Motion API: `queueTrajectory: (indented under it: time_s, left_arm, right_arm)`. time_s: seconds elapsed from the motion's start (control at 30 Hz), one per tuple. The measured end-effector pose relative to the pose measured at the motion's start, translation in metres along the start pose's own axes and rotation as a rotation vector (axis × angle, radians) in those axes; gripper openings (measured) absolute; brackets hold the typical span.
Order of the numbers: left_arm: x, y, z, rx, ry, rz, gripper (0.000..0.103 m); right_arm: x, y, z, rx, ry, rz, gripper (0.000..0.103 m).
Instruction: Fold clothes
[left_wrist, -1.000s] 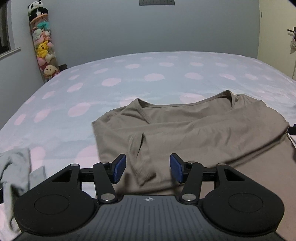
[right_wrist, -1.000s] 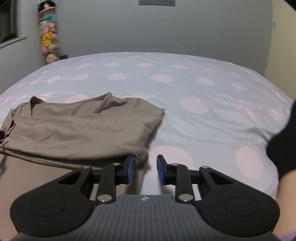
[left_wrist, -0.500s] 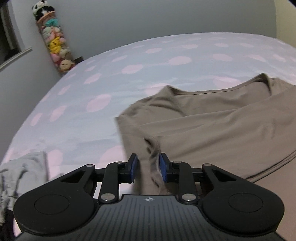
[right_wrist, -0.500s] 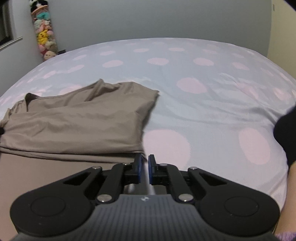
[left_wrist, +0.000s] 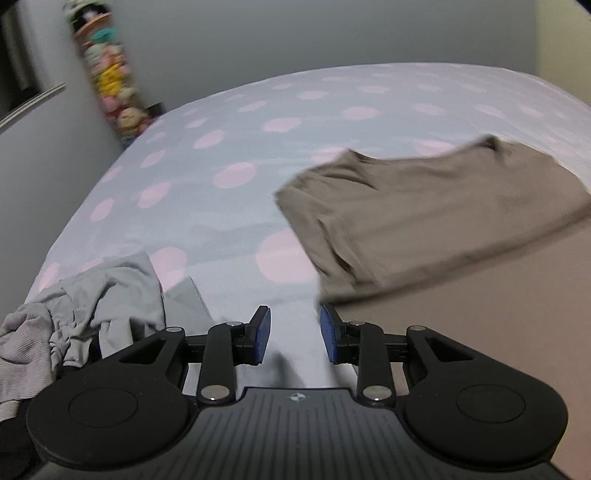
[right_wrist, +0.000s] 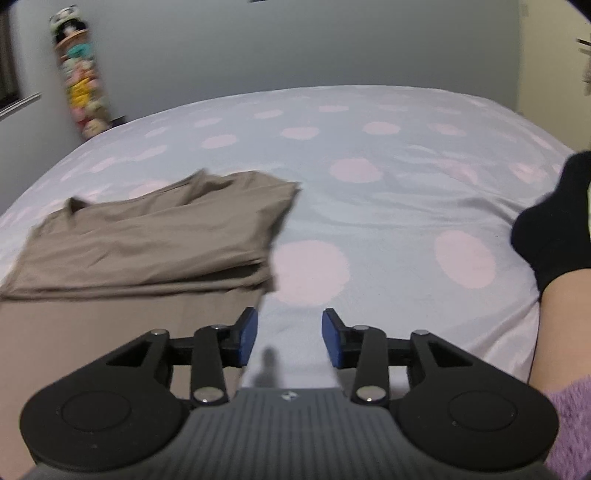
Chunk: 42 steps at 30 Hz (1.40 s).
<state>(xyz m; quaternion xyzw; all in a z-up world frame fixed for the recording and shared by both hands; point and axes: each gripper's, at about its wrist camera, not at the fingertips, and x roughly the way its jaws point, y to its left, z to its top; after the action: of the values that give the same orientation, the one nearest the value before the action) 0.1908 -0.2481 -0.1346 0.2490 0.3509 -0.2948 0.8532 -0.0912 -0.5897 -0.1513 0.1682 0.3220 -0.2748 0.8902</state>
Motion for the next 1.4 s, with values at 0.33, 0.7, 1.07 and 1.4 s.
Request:
queueTrajectory:
  time_s: [0.33,0.7,1.07,1.4]
  left_arm:
    - [-0.095,-0.052,-0.045,0.414,0.029,-0.204,0.042]
    - [-0.125,-0.111,-0.111,0.936,0.277,-0.417,0.046]
    - [-0.080,-0.140,-0.128,0.923,0.451,-0.589,0.045]
    - [-0.062,-0.156,-0.139,0.904,0.553,-0.636,0.044]
  right_arm:
    - [-0.084,0.036,-0.026,-0.275,0.144,0.175,0.048]
    - [-0.162,0.039,-0.052,-0.441,0.201,0.211,0.048]
    - [-0.182,0.037,-0.085,-0.548,0.310,0.215,0.049]
    - [-0.153,0.066,-0.123,-0.936,0.514,0.199,0.049]
